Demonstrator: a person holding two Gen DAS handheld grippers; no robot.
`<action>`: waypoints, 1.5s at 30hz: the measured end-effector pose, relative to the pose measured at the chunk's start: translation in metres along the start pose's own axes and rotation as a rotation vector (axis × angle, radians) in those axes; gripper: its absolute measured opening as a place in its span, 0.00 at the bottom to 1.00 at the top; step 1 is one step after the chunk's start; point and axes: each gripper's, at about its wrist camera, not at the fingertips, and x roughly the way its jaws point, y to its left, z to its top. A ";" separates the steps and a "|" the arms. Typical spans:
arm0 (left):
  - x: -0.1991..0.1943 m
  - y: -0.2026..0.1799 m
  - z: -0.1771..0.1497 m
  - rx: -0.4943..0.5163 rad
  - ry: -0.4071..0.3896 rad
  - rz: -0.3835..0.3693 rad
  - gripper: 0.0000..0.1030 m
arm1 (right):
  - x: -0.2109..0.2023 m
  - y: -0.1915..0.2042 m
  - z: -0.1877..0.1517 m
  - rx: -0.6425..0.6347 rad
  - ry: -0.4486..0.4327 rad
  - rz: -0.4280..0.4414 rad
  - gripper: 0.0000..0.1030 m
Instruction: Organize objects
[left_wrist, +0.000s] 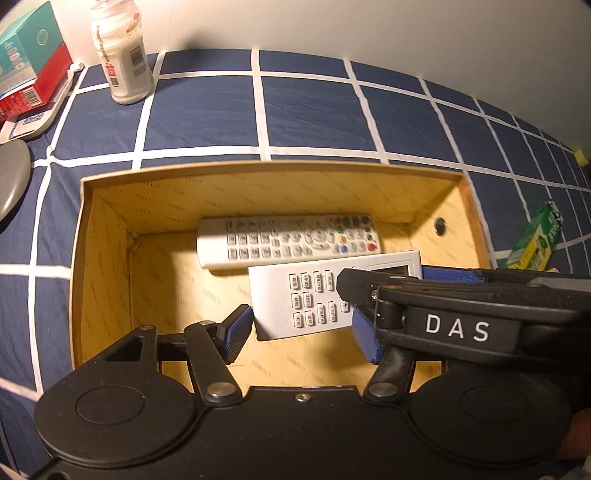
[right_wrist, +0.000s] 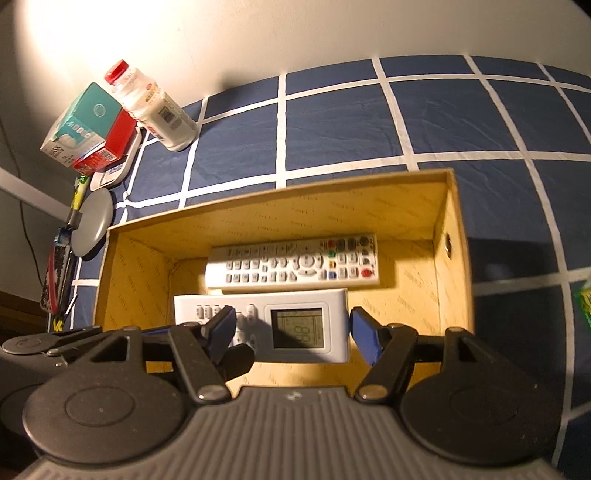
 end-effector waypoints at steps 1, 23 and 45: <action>0.005 0.002 0.004 0.000 0.005 0.001 0.57 | 0.006 -0.001 0.004 0.001 0.005 0.001 0.66; 0.060 0.018 0.054 0.040 0.071 0.006 0.57 | 0.067 -0.020 0.045 0.065 0.046 0.004 0.66; 0.059 0.024 0.049 -0.020 0.089 0.021 0.67 | 0.069 -0.024 0.050 0.071 0.039 -0.001 0.66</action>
